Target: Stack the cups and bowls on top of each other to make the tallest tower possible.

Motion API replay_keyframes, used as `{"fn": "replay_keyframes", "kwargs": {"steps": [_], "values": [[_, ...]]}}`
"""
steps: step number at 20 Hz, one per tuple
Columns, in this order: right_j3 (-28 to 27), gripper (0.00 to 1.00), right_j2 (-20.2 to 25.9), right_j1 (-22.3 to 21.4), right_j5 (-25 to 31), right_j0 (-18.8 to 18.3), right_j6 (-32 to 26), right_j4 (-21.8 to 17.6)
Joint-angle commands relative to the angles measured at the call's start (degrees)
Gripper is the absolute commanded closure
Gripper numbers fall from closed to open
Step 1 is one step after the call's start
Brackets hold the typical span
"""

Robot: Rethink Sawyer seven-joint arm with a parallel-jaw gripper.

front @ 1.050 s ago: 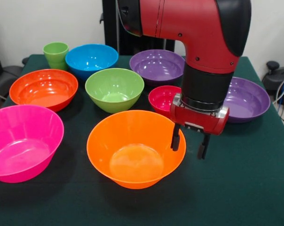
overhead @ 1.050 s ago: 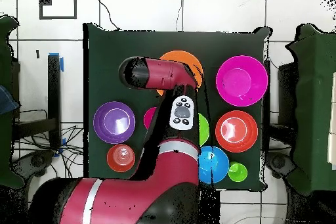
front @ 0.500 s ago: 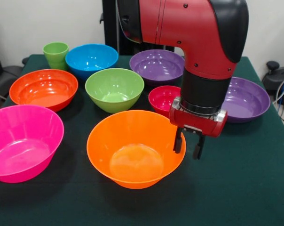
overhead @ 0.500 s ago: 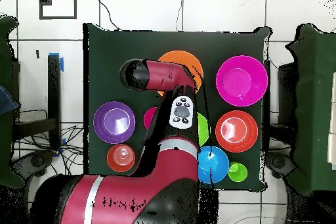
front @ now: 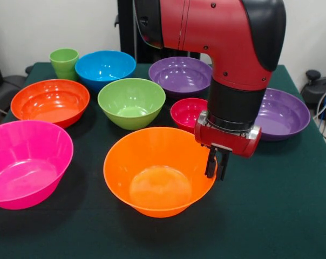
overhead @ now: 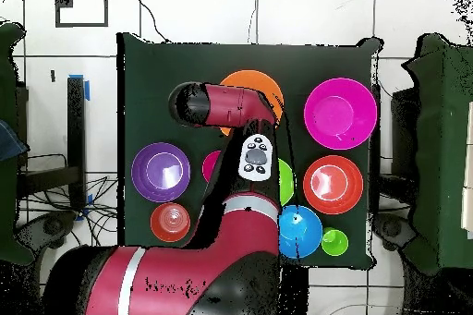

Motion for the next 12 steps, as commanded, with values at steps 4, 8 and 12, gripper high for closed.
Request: {"fn": "replay_keyframes", "kwargs": {"steps": [4, 8, 12], "values": [[-1.02, 1.0, 6.22, 0.36, 5.24, 0.48, -2.32, -2.71], [1.33, 1.0, 8.02, -0.92, 3.42, -0.41, -3.25, -2.6], [6.46, 1.0, 12.47, -4.7, 2.11, -2.45, -4.54, -1.26]]}}
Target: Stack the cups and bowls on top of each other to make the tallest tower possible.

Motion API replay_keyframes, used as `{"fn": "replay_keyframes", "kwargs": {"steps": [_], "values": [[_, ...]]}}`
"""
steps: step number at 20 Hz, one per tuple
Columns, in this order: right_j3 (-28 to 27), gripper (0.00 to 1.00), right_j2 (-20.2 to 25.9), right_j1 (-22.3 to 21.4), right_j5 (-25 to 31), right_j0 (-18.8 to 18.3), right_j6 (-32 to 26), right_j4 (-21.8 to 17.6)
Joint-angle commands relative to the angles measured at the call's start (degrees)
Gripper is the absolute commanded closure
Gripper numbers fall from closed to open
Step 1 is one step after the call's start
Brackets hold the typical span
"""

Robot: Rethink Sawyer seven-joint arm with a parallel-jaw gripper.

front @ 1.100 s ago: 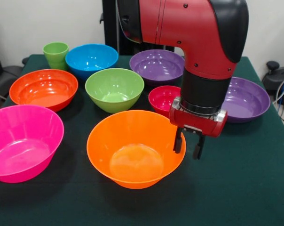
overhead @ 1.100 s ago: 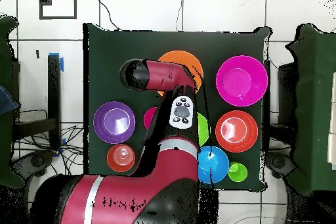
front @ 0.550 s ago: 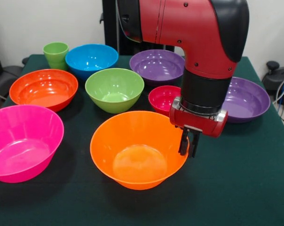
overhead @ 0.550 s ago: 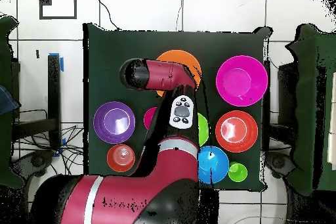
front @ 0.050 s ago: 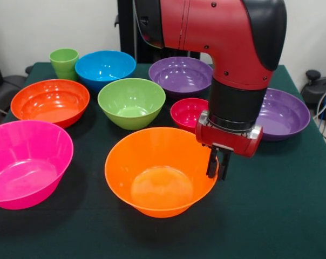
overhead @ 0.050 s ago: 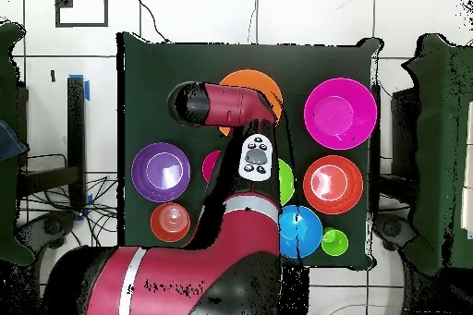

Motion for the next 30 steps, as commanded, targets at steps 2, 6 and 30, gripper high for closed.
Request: {"fn": "replay_keyframes", "kwargs": {"steps": [2, 6, 30], "values": [[8.71, 1.0, 13.73, -5.96, 0.4, -3.25, -4.62, -0.85], [13.34, 1.0, 17.08, -9.83, -2.46, -5.34, -3.25, -0.52], [29.87, 1.0, 43.39, -17.85, -12.59, -24.8, -3.77, -4.73]]}}
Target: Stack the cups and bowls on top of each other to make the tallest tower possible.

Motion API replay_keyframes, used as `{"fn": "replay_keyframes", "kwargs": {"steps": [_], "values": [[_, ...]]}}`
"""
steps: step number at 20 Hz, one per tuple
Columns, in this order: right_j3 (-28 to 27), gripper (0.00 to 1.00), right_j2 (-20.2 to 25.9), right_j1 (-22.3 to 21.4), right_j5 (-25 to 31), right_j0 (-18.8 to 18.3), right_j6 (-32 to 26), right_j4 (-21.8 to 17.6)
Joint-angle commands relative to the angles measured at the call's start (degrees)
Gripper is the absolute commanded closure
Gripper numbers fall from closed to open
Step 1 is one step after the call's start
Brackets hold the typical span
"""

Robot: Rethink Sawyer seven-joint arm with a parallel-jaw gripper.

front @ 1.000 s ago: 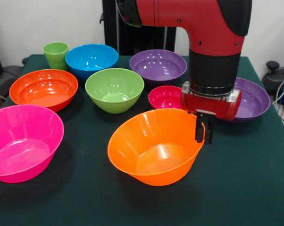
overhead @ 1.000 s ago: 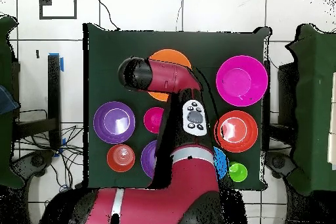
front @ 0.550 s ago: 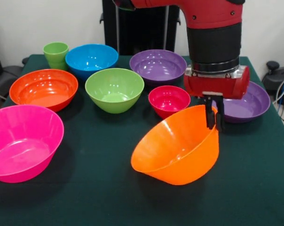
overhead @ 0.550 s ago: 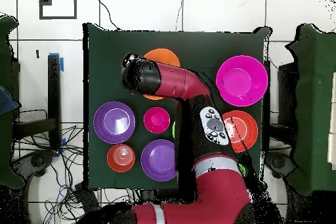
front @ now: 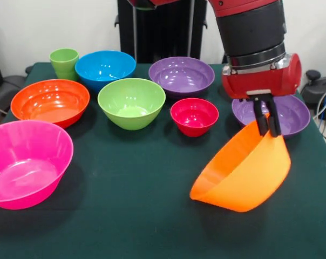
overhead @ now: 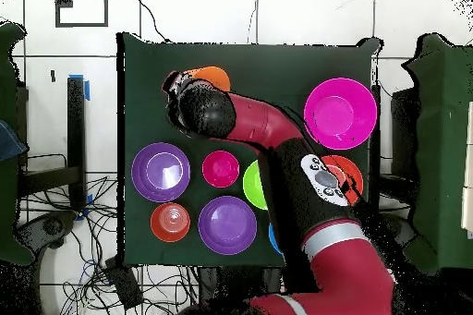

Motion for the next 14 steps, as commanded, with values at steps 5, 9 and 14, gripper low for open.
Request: {"fn": "replay_keyframes", "kwargs": {"steps": [5, 9, 14], "values": [[7.84, 1.0, 17.27, 0.65, -3.65, -6.22, -3.86, -5.9], [7.38, 1.0, 19.84, 1.86, -3.97, -7.74, -4.25, -7.84], [7.52, 1.0, 24.37, 4.0, -2.79, -9.93, -6.1, -10.82]]}}
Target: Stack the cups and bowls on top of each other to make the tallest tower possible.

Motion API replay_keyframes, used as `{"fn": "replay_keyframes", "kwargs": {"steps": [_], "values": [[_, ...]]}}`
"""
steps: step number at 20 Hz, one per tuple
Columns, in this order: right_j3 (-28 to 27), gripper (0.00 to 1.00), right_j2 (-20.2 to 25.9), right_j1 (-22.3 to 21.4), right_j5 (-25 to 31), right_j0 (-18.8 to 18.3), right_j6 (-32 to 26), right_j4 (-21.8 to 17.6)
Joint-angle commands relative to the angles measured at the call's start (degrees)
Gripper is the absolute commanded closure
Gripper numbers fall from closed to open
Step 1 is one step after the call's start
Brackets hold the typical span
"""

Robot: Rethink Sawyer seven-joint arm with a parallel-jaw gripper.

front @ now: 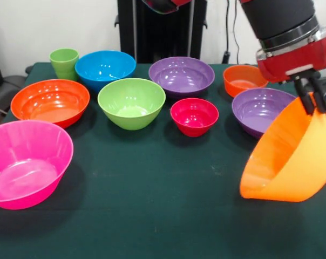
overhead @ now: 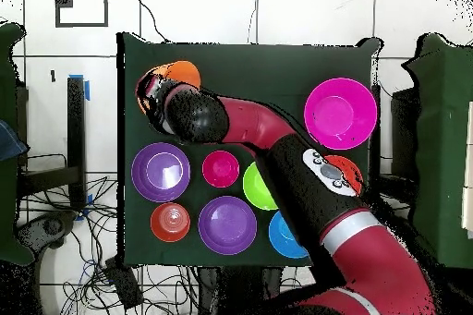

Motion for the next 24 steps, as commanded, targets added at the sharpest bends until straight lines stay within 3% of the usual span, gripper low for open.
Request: {"fn": "replay_keyframes", "kwargs": {"steps": [1, 11, 24], "values": [[2.46, 1.0, 9.36, 4.13, -1.15, -2.26, -6.85, -5.98], [-2.43, 1.0, 14.56, 12.51, 3.36, -6.57, -13.79, -13.92], [-8.68, 1.0, 17.91, 22.75, 3.15, -7.95, -14.89, -22.74]]}}
